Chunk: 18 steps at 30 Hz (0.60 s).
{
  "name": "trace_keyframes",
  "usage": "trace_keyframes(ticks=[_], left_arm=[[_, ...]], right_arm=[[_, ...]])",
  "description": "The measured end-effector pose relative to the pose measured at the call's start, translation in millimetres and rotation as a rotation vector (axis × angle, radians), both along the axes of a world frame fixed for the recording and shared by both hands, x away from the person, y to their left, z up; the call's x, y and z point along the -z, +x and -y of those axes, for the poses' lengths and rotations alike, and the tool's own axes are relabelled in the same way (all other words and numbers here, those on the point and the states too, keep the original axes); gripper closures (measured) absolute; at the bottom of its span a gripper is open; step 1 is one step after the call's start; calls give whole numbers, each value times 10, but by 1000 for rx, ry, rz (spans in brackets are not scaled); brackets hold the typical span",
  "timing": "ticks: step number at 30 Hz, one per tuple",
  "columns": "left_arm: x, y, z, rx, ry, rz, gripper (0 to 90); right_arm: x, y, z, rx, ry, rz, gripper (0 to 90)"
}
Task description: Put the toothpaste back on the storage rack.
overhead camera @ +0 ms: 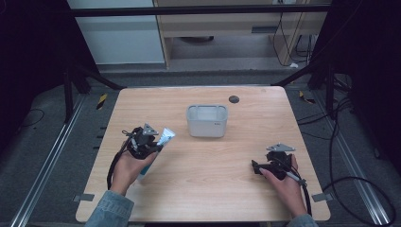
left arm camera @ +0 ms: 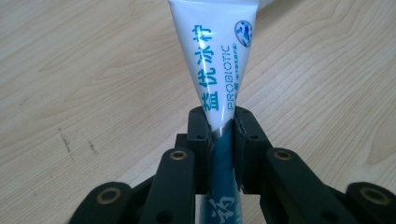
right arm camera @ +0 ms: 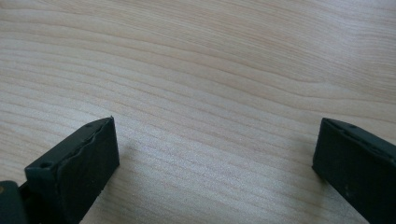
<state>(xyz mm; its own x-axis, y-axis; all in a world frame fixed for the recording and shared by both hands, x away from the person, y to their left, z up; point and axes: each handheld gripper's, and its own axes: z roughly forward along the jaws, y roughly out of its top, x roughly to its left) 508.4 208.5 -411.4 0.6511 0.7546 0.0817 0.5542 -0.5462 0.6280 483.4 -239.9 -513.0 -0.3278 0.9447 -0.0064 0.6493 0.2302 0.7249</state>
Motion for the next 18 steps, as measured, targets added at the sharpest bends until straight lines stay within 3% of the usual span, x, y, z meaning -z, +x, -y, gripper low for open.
trace_keyframes(ticks=[14, 18], left_arm=[[-235, -25, 217, 24, -71, 97, 784], [-255, -6, 249, 27, -77, 100, 785]], right_arm=[[0, 0, 0, 0, 0, 0, 6], [0, 0, 0, 0, 0, 0, 6]])
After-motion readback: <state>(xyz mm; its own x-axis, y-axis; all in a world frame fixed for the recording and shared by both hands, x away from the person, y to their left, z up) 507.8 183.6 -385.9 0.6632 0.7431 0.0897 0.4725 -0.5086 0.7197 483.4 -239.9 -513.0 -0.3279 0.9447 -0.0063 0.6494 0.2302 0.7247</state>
